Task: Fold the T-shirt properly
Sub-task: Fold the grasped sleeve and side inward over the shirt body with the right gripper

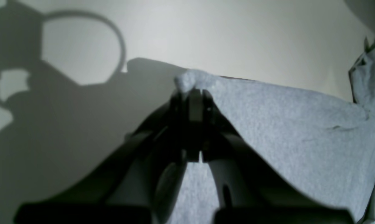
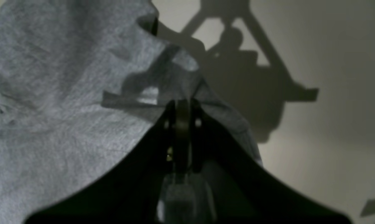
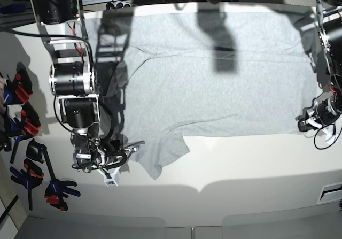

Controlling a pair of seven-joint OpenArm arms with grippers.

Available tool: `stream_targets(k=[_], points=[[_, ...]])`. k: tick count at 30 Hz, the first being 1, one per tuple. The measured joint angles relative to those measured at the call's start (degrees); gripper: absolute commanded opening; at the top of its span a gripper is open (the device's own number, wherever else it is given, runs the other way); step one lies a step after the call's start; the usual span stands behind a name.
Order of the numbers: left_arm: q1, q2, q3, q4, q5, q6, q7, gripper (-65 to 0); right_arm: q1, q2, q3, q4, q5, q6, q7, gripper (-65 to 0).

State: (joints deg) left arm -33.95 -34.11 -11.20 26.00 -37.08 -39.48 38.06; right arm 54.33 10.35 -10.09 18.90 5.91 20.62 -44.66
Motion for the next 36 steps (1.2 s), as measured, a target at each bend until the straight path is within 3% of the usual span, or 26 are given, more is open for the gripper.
stream_targets(k=[7, 15, 22, 26, 31, 36], points=[[8.2, 0.2, 0.2, 10.5, -0.9, 0.0, -3.3, -65.0, -1.4, 0.0, 0.0, 7.5, 0.1, 0.2, -0.5, -65.0], [21.2, 0.3, 0.3, 34.0, -0.9, 9.2, -2.1, -65.0, -13.1, 0.1, -0.2, 24.7, 0.1, 0.2, -2.6, -65.0], [29.0, 0.4, -0.5, 51.3, 0.7, 14.1, 1.6, -65.0, -24.7, 0.5, 1.8, 45.4, 0.1, -1.6, -8.5, -65.0], [32.0, 0.2, -3.7, 57.1, 0.1, 14.0, 3.0, -65.0, -29.8, 0.6, 7.9, 56.9, 0.0, -1.7, -12.9, -65.0], [37.5, 0.3, -7.6, 62.1, 0.2, 14.0, 4.1, -65.0, -34.5, 0.6, 14.8, 69.5, 2.2, 0.6, -18.2, -65.0], [42.4, 0.1, -10.3, 65.1, 0.1, 14.0, 5.9, -65.0, -38.3, 0.6, 19.0, 74.5, 4.6, 1.1, -19.1, -65.0]])
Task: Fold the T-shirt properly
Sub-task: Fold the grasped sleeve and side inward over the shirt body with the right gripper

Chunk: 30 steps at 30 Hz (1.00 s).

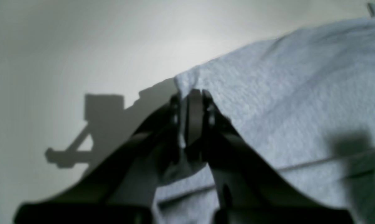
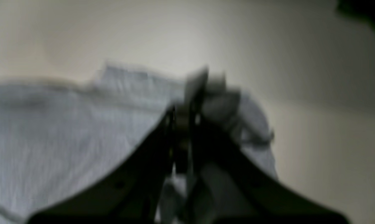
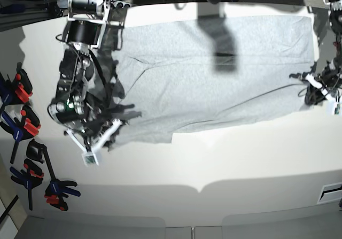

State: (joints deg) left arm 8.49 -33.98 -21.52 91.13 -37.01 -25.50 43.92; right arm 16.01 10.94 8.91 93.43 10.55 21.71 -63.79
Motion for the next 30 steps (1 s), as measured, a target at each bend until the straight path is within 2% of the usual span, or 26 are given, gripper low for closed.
stream_targets(k=[6, 16, 19, 21, 25, 27, 30], points=[[4.3, 0.3, 0.0, 0.0, -0.1, 0.0, 1.2, -65.0, -5.9, 0.0, 1.7, 0.0, 0.0, 0.2, -0.6, -65.0], [5.4, 3.2, -0.1, 0.0, 0.1, 0.0, 3.0, -65.0, -13.2, -0.2, 1.9, 0.0, -0.2, 1.2, -0.2, -65.0], [5.5, 3.8, -0.1, 0.0, 0.0, 0.0, 2.8, -65.0, -13.3, -0.2, 1.9, 0.0, 0.0, 1.2, -3.5, -48.4], [5.4, 3.8, -0.1, 0.0, 0.0, 0.0, 2.8, -65.0, -13.3, -0.1, 1.9, 0.0, 0.0, 1.3, -5.6, -41.5], [5.5, 3.8, -0.1, 0.0, 0.0, 0.0, 2.6, -65.0, -13.3, -0.2, 1.9, 0.4, 0.1, 1.4, -3.7, -40.6], [5.4, 3.8, -0.1, 0.0, 0.0, 0.0, 2.6, -65.0, -13.4, -0.1, 1.9, 2.5, 1.6, 2.7, -3.3, -40.6], [5.5, 3.8, -0.1, 0.0, 0.0, 0.0, 2.6, -65.0, -13.3, -0.2, 2.0, 8.2, 5.0, 3.8, 1.6, -40.6]])
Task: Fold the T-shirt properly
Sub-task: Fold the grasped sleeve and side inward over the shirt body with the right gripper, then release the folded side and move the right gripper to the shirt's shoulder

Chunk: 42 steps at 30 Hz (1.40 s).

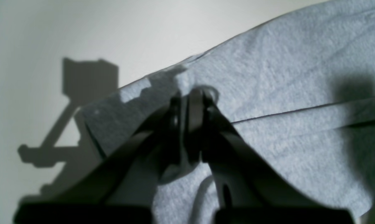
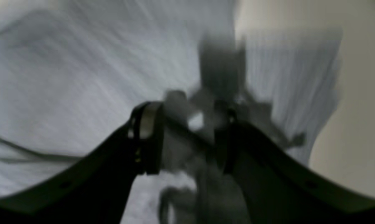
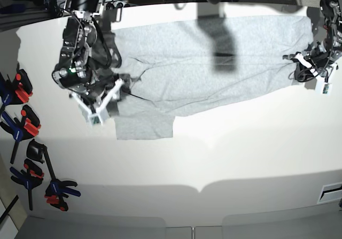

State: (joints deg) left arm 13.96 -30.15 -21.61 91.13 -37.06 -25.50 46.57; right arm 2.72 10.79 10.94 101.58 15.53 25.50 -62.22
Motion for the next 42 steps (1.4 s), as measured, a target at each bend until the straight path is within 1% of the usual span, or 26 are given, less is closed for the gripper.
stream_targets(k=[1, 2, 4, 5, 6, 7, 8, 9, 11, 14, 15, 18, 21, 25, 28, 32, 33, 35, 36, 37, 38, 40, 42], points=[[0.0, 0.0, 0.0, 0.0, 0.0, 0.0, 0.0, -65.0, 0.1, 0.0, 0.0, 1.7, 0.9, 0.0, 2.7, -40.6], [0.0, 0.0, 0.0, 0.0, 0.0, 0.0, 0.0, -65.0, 0.1, 0.0, 0.0, 3.0, 0.9, -0.7, 5.9, -40.6], [0.0, 0.0, 0.0, 0.0, 0.0, 0.0, 0.0, -65.0, 0.1, 0.0, -0.1, 3.5, 0.3, -4.5, 14.5, -40.7], [0.0, 0.0, 0.0, 0.0, 0.0, 0.0, 0.0, -65.0, 0.2, -0.2, -0.1, 3.0, -1.7, -6.8, 18.2, -40.7], [0.0, 0.0, 0.0, 0.0, 0.0, 0.0, 0.0, -65.0, 0.3, -0.5, -0.1, 1.9, -3.8, -9.8, 20.9, -40.7], [0.0, 0.0, 0.0, 0.0, 0.0, 0.0, -0.1, -65.0, 0.8, -0.8, 0.1, 0.2, -5.7, -11.6, 22.1, -40.7], [0.0, 0.0, 0.0, 0.0, 0.0, 0.0, 0.0, -65.0, 1.6, -1.3, 0.1, -2.3, -8.0, -12.7, 22.3, -40.7], [0.0, 0.0, 0.0, 0.0, 0.0, 0.0, 0.0, -65.0, 2.8, -1.7, 0.2, -5.2, -9.3, -13.1, 21.9, -40.7], [0.0, 0.0, 0.0, 0.0, 0.0, 0.0, 0.0, -65.0, 5.6, -2.3, 0.0, -11.4, -9.8, -12.6, 21.9, -40.6], [0.0, -0.1, 0.0, 0.0, 0.0, 0.0, -0.2, -65.0, 10.9, -2.4, -0.3, -20.9, -10.9, -11.1, 22.4, -40.6], [0.0, -0.1, 0.0, 0.0, 0.0, 0.0, -0.2, -65.0, 12.7, -2.3, -0.3, -24.0, -12.3, -10.9, 22.7, -40.6], [0.0, 0.0, 0.0, 0.0, 0.0, 0.0, -0.2, -65.0, 17.4, -2.2, 0.0, -33.4, -14.3, -10.9, 23.2, -40.6], [0.0, 0.0, -0.1, 0.0, 0.0, 0.0, -0.2, -65.0, 20.5, -2.3, 0.0, -40.6, -15.5, -11.0, 22.9, -40.6], [0.0, 0.0, -0.1, 0.0, 0.0, 0.0, -0.2, -65.0, 22.7, -2.3, -0.1, -46.5, -15.6, -11.0, 24.3, -40.6], [0.0, 0.0, -0.1, 0.0, 0.0, 0.0, -0.2, -65.0, 22.7, -2.3, -0.1, -49.7, -15.5, -11.0, 26.9, -40.6], [0.0, 0.0, -0.1, 0.0, 0.0, 0.0, -0.2, -65.0, 23.3, -2.5, 0.0, -51.6, -13.6, -11.1, 27.1, -40.7], [0.0, 0.0, -0.1, 0.0, 0.0, 0.0, -0.2, -65.0, 23.3, -2.7, 0.0, -51.7, -13.5, -10.9, 27.5, -40.7], [0.0, 0.0, -0.1, 0.0, 0.0, 0.0, -0.2, -65.0, 23.3, -3.3, 0.0, -51.7, -12.3, -9.4, 27.5, -41.3], [0.0, 0.0, -0.1, 0.0, 0.0, 0.0, -0.2, -65.0, 23.3, -3.5, 0.0, -51.7, -12.3, -8.5, 27.3, -43.3], [0.0, 0.0, -0.1, 0.0, 0.0, 0.0, -0.2, -65.0, 23.3, -4.0, 0.0, -51.7, -12.3, -7.7, 27.3, -47.0], [0.0, 0.0, -0.1, 0.0, 0.0, 0.0, -0.2, -65.0, 23.3, -4.4, 0.0, -51.7, -12.3, -7.7, 27.4, -52.4], [0.0, 0.0, -0.1, 0.0, 0.0, 0.0, -0.2, -65.0, 23.3, -5.0, 0.0, -51.7, -12.2, -7.7, 27.1, -65.0], [0.0, 0.0, -0.1, 0.0, 0.0, 0.0, -0.2, -65.0, 23.3, -5.4, 0.0, -51.7, -12.1, -7.5, 27.1, -65.0]])
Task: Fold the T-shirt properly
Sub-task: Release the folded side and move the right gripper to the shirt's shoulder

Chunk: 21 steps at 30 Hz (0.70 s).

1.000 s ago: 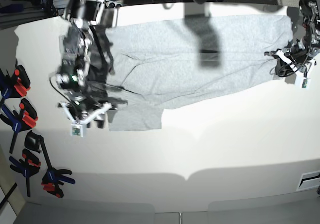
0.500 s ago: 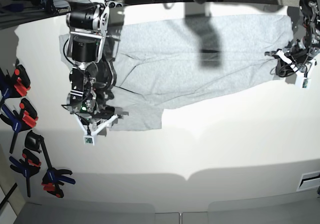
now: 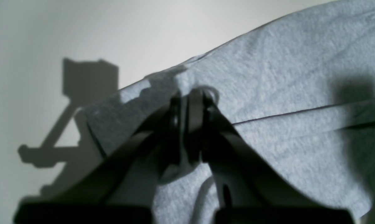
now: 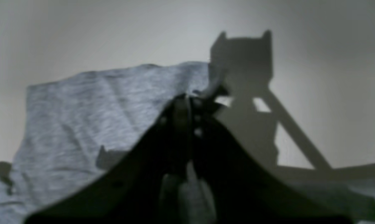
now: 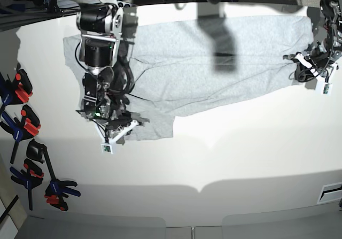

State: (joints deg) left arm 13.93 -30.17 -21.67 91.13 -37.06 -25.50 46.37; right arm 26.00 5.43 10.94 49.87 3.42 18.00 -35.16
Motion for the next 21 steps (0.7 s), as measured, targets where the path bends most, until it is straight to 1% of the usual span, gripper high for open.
stream_targets(k=[2, 5, 7, 10, 12, 13, 17, 21], points=[[0.0, 0.0, 0.0, 0.0, 0.0, 0.0, 0.0, -65.0, 0.0, 0.0, 0.0, 0.3, 0.0, 0.1, -1.3, -65.0], [0.0, 0.0, 0.0, 0.0, 0.0, 0.0, 0.0, -65.0, -0.6, 0.1, 0.0, 3.2, 0.0, 4.3, -5.4, -65.0], [0.0, 0.0, 0.0, 0.0, 0.0, 0.0, -0.1, -65.0, -2.1, 0.1, 0.0, 6.6, 1.8, 6.5, -8.2, -65.0], [0.0, 0.0, 0.0, 0.0, 0.0, 0.0, -0.1, -65.0, -4.7, -0.1, 0.0, 14.6, 5.0, 9.1, -10.3, -65.0], [0.0, 0.0, 0.0, 0.0, 0.0, 0.0, -0.1, -65.0, -6.9, 0.0, 0.0, 21.2, 5.7, 10.8, -11.1, -65.0], [0.0, 0.0, 0.0, 0.0, 0.0, 0.0, -1.0, -65.0, -8.2, 0.0, 0.0, 24.5, 5.7, 11.5, -11.8, -65.0], [0.0, 0.0, 0.0, 0.0, 0.0, 0.0, -3.3, -65.0, -15.5, -0.1, -0.1, 37.3, 6.5, 13.2, -15.8, -65.0], [0.0, 0.0, 0.0, 0.0, 0.0, 0.0, -3.0, -65.0, -22.6, -0.2, 0.0, 49.0, 6.6, 13.1, -16.2, -65.0]])
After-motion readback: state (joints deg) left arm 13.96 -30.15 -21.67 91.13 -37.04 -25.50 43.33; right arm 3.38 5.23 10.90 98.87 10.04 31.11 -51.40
